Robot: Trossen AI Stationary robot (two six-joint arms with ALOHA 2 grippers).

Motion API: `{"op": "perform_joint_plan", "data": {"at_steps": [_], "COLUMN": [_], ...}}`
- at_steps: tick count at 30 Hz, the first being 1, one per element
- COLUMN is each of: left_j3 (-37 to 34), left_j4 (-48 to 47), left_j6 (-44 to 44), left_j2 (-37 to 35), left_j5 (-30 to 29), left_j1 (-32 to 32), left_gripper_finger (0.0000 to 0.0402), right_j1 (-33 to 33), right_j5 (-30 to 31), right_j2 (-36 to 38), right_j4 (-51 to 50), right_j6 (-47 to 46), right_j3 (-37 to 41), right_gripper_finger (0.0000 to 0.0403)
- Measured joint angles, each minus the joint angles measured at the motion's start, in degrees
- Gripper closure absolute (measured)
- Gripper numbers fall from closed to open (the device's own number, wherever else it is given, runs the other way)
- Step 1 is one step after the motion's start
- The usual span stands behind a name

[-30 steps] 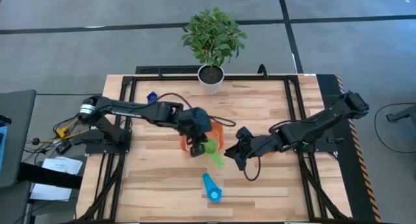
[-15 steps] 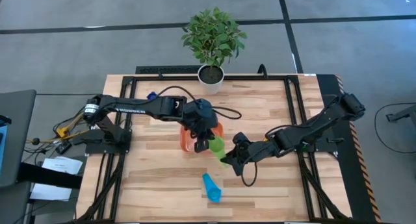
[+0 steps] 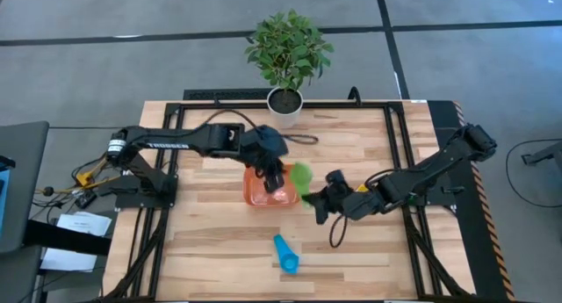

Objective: Nest measuring cups in basket
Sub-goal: Stack the green measuring cup on top of the yellow measuring cup

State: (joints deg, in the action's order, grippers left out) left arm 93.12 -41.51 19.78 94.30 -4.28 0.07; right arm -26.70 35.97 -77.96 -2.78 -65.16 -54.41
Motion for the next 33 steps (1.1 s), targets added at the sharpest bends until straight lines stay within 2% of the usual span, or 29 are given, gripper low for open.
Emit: {"op": "perform_joint_plan", "data": {"at_steps": [4,7,10,14,18,23,27,33], "left_j3": [0.0,0.0,-0.4,-4.0,-6.3,-8.2,-8.2,-8.0], "left_j4": [-1.1,4.0,14.6,32.9,41.5,43.1,46.6,56.3], "left_j6": [2.7,2.1,0.9,1.0,0.8,-1.8,-4.1,-1.1], "left_j2": [-2.0,-2.3,-2.4,-2.4,-2.4,-2.3,-1.0,1.5], "left_j5": [-1.5,0.6,4.1,10.3,11.3,15.1,17.9,22.4], "left_j1": [1.9,1.6,0.9,1.3,2.2,2.6,1.9,1.6], "left_gripper_finger": [0.0253,0.0235,0.0231,0.0231,0.0231,0.023,0.023,0.0235], "right_j1": [-2.8,-5.7,-8.9,-11.6,-12.7,-12.9,-11.4,-7.5], "right_j5": [14.3,23.4,30.0,34.2,36.2,35.7,28.7,21.1], "right_j2": [2.9,5.1,6.1,7.3,8.4,9.9,11.0,11.6], "right_j4": [0.1,0.1,0.2,1.6,4.3,12.8,18.4,19.9], "right_j6": [-0.7,2.1,6.8,13.4,17.3,26.9,34.7,36.9], "right_j3": [1.0,1.8,2.3,2.3,2.3,2.2,2.2,2.2], "right_gripper_finger": [0.0397,0.0397,0.0397,0.0397,0.0397,0.0397,0.0397,0.0396]}}
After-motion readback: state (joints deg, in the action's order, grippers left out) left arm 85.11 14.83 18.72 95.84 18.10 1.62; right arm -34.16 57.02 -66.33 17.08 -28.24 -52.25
